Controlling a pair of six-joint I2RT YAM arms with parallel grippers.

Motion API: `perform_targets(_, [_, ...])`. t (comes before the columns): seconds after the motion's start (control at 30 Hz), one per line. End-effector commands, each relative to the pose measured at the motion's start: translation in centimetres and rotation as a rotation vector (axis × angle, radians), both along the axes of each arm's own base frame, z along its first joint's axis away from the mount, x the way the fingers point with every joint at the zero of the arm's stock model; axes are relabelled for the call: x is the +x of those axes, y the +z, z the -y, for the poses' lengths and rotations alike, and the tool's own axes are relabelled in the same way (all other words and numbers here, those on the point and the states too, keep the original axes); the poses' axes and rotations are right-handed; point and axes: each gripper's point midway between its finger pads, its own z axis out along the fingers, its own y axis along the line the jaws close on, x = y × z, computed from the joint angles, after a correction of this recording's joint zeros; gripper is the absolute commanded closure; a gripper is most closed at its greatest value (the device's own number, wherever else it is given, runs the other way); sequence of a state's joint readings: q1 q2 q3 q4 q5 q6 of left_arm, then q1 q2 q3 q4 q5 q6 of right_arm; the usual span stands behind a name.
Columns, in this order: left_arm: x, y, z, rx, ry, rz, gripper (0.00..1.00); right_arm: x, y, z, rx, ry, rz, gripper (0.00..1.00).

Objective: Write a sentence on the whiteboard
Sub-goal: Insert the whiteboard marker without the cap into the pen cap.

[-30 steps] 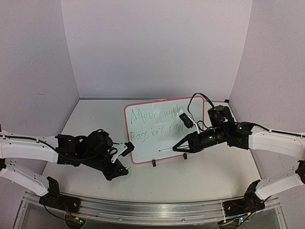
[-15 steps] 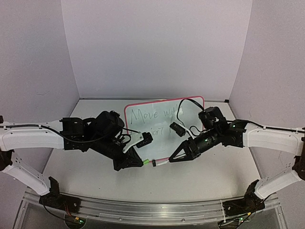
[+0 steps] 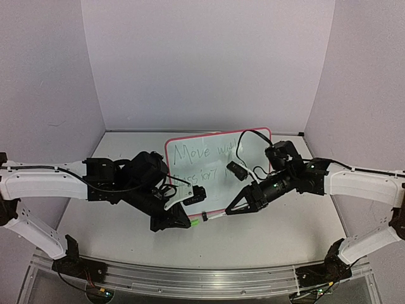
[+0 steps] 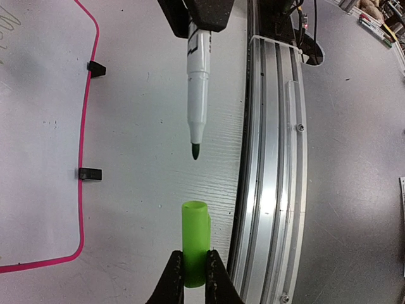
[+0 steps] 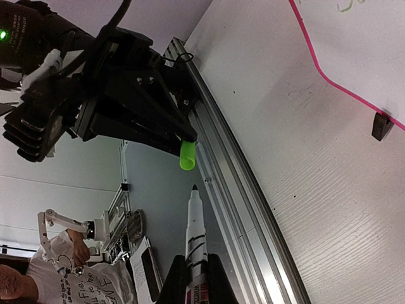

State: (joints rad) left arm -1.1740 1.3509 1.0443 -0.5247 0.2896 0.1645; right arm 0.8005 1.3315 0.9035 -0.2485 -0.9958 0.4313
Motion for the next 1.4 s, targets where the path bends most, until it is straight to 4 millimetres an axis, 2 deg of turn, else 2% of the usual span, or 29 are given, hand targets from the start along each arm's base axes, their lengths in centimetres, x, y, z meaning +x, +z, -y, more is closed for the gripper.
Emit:
perform_targets(0.0, [-0.5, 0.7, 1.2, -0.031, -0.059, 0.012, 1.00, 0.2, 2.2, -0.7, 0.050, 0.017, 0.027, 1.00])
perform_targets(0.33, [-0.6, 1.4, 2.0, -0.058, -0.086, 0.016, 1.00, -0.2, 1.6, -1.2, 0.044, 0.035, 0.008, 1.00])
perform_targets(1.37, [-0.9, 2.1, 2.2, -0.094, -0.095, 0.004, 1.00, -0.7, 0.8, -2.1, 0.043, 0.059, -0.011, 1.00])
